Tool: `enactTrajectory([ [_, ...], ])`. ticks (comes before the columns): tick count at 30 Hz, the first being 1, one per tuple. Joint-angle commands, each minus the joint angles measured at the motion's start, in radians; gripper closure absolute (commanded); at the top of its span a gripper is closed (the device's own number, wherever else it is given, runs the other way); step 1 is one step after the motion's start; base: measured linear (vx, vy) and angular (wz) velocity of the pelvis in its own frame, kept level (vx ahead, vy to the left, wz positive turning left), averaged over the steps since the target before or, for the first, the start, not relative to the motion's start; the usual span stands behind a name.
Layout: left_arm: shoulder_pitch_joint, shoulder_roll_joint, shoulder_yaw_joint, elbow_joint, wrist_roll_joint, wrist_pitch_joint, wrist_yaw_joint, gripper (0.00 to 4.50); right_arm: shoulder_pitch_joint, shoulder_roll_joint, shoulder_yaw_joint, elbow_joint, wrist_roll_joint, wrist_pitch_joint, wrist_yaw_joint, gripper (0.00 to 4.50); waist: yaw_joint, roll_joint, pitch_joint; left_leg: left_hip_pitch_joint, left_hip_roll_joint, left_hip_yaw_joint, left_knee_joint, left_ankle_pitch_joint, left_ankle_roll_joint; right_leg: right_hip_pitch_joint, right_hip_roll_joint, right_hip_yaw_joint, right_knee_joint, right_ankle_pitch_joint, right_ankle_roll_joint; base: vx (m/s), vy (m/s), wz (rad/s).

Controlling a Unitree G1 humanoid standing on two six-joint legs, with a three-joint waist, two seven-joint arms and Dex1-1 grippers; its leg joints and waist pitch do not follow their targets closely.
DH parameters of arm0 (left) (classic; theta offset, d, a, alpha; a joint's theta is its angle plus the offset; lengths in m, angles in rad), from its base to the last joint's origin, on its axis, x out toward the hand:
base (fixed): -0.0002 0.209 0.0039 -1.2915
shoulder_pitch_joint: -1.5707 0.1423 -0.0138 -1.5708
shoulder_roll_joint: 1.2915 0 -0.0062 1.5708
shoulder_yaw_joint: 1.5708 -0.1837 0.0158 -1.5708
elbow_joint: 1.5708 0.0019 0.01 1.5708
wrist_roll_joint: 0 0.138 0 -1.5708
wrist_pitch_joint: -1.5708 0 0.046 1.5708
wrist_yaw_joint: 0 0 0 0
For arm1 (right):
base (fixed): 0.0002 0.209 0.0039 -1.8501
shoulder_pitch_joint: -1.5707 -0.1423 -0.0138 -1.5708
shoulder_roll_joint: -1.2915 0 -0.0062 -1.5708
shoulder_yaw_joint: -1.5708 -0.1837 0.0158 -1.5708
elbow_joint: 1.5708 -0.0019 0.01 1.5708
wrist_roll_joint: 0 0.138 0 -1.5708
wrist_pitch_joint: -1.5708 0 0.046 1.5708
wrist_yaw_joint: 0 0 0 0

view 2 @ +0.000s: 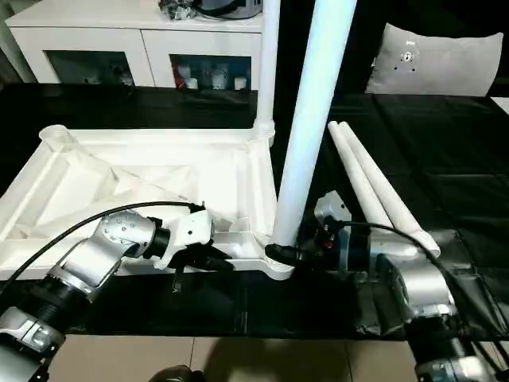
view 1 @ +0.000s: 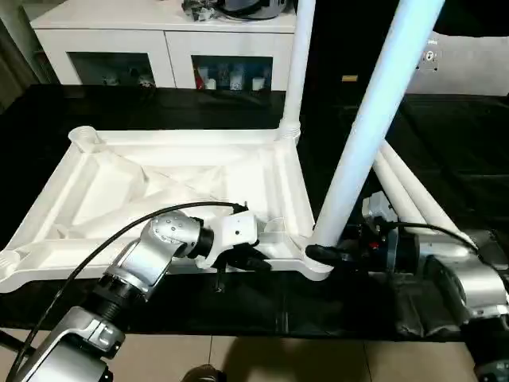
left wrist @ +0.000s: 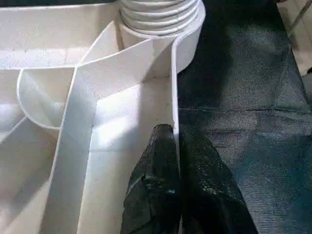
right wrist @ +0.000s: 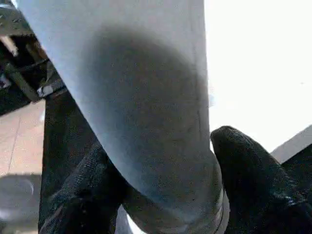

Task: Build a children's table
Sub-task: Rotate leg to tighten

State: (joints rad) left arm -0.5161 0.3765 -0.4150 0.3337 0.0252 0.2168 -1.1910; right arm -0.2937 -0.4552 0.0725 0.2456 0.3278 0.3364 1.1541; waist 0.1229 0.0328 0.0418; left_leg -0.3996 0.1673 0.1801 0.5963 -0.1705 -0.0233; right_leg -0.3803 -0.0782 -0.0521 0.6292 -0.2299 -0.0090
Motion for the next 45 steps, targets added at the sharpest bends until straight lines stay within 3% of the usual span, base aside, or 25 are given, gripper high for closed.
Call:
enactTrajectory([
  [1, 0.009, -0.033, -0.005, -0.028, 0.010, 0.055, 0.059, 4.50, 0.012, 0.041, 0.012, 0.015, 0.005, 0.057, -0.076, 1.97, -0.006, -0.010, -0.055, 0.029, 0.071, -0.024, -0.073, -0.179, 0.048, 0.030, -0.079, 0.042, -0.076, -0.089, -0.237, 0.000, 0.000, 0.00],
  [3, 0.005, -0.124, 0.042, -0.044, -0.003, 0.177, 0.196, 4.50, -0.018, 0.134, -0.041, 0.070, -0.021, 0.065, -0.275, 1.97, -0.015, -0.010, -0.050, 0.032, 0.067, -0.027, -0.079, -0.241, 0.013, 0.028, -0.083, 0.042, -0.088, -0.192, -0.228, 0.000, 0.000, 0.00],
  [4, 0.004, -0.129, 0.044, -0.044, -0.003, 0.182, 0.202, 4.50, -0.020, 0.138, -0.044, 0.073, -0.021, 0.066, -0.284, 1.97, -0.023, -0.014, -0.047, 0.031, 0.064, -0.028, -0.082, -0.265, -0.003, 0.029, -0.085, 0.043, -0.093, -0.252, -0.217, 0.000, 0.000, 0.00],
  [5, -0.003, -0.163, 0.059, -0.043, -0.009, 0.222, 0.245, 4.50, -0.038, 0.173, -0.070, 0.099, -0.022, 0.074, -0.355, 1.97, -0.023, -0.014, -0.047, 0.031, 0.064, -0.028, -0.082, -0.265, -0.003, 0.029, -0.085, 0.043, -0.093, -0.252, -0.217, 0.000, 0.000, 0.00],
  [6, -0.025, -0.233, 0.087, -0.028, -0.014, 0.288, 0.334, 4.50, -0.077, 0.232, -0.115, 0.157, -0.028, 0.075, -0.486, 1.97, -0.035, -0.014, -0.046, 0.030, 0.062, -0.031, -0.084, -0.286, -0.019, 0.030, -0.084, 0.043, -0.097, -0.304, -0.196, 0.000, 0.000, 0.00],
  [8, -0.046, -0.282, 0.101, -0.002, -0.003, 0.311, 0.404, 4.50, -0.109, 0.267, -0.144, 0.211, -0.032, 0.064, -0.579, 1.97, -0.048, -0.012, -0.044, 0.033, 0.059, -0.034, -0.085, -0.313, -0.036, 0.026, -0.083, 0.042, -0.103, -0.353, -0.181, 0.000, 0.000, 0.00],
  [10, -0.079, -0.349, 0.123, 0.047, 0.013, 0.325, 0.510, 4.50, -0.156, 0.307, -0.187, 0.294, -0.037, 0.049, -0.714, 1.97, -0.055, -0.014, -0.046, 0.034, 0.057, -0.032, -0.083, -0.308, -0.032, 0.024, -0.082, 0.045, -0.109, -0.338, -0.174, 0.000, 0.000, 0.00],
  [14, -0.096, -0.390, 0.130, 0.062, 0.039, 0.330, 0.579, 4.50, -0.182, 0.332, -0.188, 0.334, -0.078, -0.005, -0.763, 1.97, -0.060, -0.013, -0.051, 0.027, 0.055, -0.028, -0.079, -0.260, -0.001, 0.031, -0.077, 0.045, -0.105, -0.242, -0.178, 0.000, 0.000, 0.00],
  [15, -0.093, -0.385, 0.123, 0.055, 0.044, 0.330, 0.574, 4.50, -0.182, 0.335, -0.192, 0.331, -0.069, -0.008, -0.745, 1.97, -0.058, -0.013, -0.053, 0.026, 0.055, -0.027, -0.077, -0.242, 0.013, 0.032, -0.077, 0.045, -0.104, -0.208, -0.183, 0.000, 0.000, 0.00],
  [16, -0.091, -0.382, 0.118, 0.051, 0.047, 0.329, 0.569, 4.50, -0.182, 0.337, -0.193, 0.329, -0.063, -0.010, -0.732, 1.41, -0.058, -0.014, -0.054, 0.025, 0.055, -0.026, -0.077, -0.228, 0.020, 0.034, -0.076, 0.044, -0.102, -0.187, -0.187, 0.000, 0.000, 0.00],
  [18, -0.080, -0.356, 0.106, 0.037, 0.060, 0.333, 0.559, 4.50, -0.174, 0.335, -0.191, 0.309, -0.063, -0.027, -0.698, 1.41, -0.055, -0.013, -0.057, 0.023, 0.057, -0.026, -0.076, -0.187, 0.044, 0.038, -0.075, 0.042, -0.094, -0.111, -0.204, 0.000, 0.000, 0.00],
  [21, -0.077, -0.329, 0.098, 0.046, 0.069, 0.314, 0.556, 4.50, -0.162, 0.320, -0.186, 0.289, -0.049, -0.045, -0.668, 0.98, -0.053, -0.013, -0.061, 0.021, 0.059, -0.025, -0.071, -0.137, 0.071, 0.040, -0.075, 0.041, -0.085, -0.016, -0.227, 0.000, 0.000, 0.00],
  [26, -0.069, -0.251, 0.074, 0.075, 0.095, 0.207, 0.508, 4.50, -0.100, 0.238, -0.202, 0.187, 0.024, -0.057, -0.477, 0.71, -0.050, -0.013, -0.057, 0.020, 0.059, -0.024, -0.073, -0.163, 0.087, 0.044, -0.076, 0.039, -0.091, -0.049, -0.221, 0.000, 0.000, 0.00],
  [28, -0.064, -0.210, 0.063, 0.083, 0.095, 0.169, 0.460, 4.50, -0.060, 0.173, -0.197, 0.124, 0.042, -0.044, -0.369, 0.53, -0.046, -0.014, -0.057, 0.021, 0.062, -0.024, -0.071, -0.167, 0.089, 0.045, -0.077, 0.040, -0.092, -0.058, -0.213, 0.000, 0.000, 0.00],
  [29, -0.061, -0.188, 0.055, 0.080, 0.090, 0.147, 0.423, 4.50, -0.045, 0.142, -0.199, 0.093, 0.061, -0.030, -0.319, 0.48, -0.044, -0.008, -0.057, 0.020, 0.062, -0.025, -0.071, -0.159, 0.090, 0.043, -0.076, 0.040, -0.090, -0.052, -0.213, 0.000, 0.000, 0.00],
  [31, -0.056, -0.156, 0.039, 0.074, 0.083, 0.121, 0.369, 4.50, -0.027, 0.093, -0.206, 0.045, 0.101, 0.008, -0.246, 0.22, -0.044, -0.010, -0.057, 0.022, 0.062, -0.025, -0.071, -0.157, 0.095, 0.044, -0.075, 0.038, -0.090, -0.042, -0.218, 0.000, 0.000, 0.00],
  [33, -0.048, -0.098, 0.005, 0.067, 0.072, 0.038, 0.265, 4.50, -0.012, 0.025, -0.182, 0.016, 0.110, 0.023, -0.157, 0.13, -0.040, -0.010, -0.058, 0.023, 0.063, -0.025, -0.070, -0.159, 0.102, 0.042, -0.076, 0.037, -0.089, -0.049, -0.223, 0.000, 0.000, 0.00],
  [35, -0.048, -0.072, -0.008, 0.063, 0.067, 0.018, 0.213, 4.50, -0.012, -0.007, -0.159, 0.010, 0.097, 0.020, -0.113, 0.02, -0.035, -0.010, -0.057, 0.026, 0.066, -0.023, -0.070, -0.161, 0.094, 0.038, -0.076, 0.038, -0.089, -0.060, -0.227, 0.000, 0.000, 0.00],
  [39, -0.045, -0.016, -0.047, 0.055, 0.067, -0.046, 0.097, 4.50, -0.025, -0.037, -0.111, 0.021, 0.044, -0.031, -0.072, 0.02, -0.021, -0.008, -0.057, 0.029, 0.069, -0.022, -0.072, -0.170, 0.071, 0.033, -0.077, 0.038, -0.087, -0.078, -0.234, 0.000, 0.000, 0.00],
  [41, -0.042, -0.002, -0.056, 0.049, 0.059, -0.067, 0.058, 4.50, -0.028, -0.043, -0.095, 0.020, 0.041, -0.029, -0.048, 0.02, -0.014, -0.005, -0.058, 0.032, 0.071, -0.021, -0.072, -0.166, 0.065, 0.032, -0.077, 0.038, -0.083, -0.060, -0.237, 0.000, 0.000, 0.00],
  [45, -0.048, 0.029, -0.073, 0.039, 0.041, -0.094, -0.028, 4.50, -0.043, -0.058, -0.008, 0.020, 0.022, -0.008, 0.033, 0.02, 0.000, -0.005, -0.061, 0.032, 0.072, -0.020, -0.070, -0.150, 0.069, 0.032, -0.077, 0.036, -0.074, -0.011, -0.247, 0.000, 0.000, 0.00],
])
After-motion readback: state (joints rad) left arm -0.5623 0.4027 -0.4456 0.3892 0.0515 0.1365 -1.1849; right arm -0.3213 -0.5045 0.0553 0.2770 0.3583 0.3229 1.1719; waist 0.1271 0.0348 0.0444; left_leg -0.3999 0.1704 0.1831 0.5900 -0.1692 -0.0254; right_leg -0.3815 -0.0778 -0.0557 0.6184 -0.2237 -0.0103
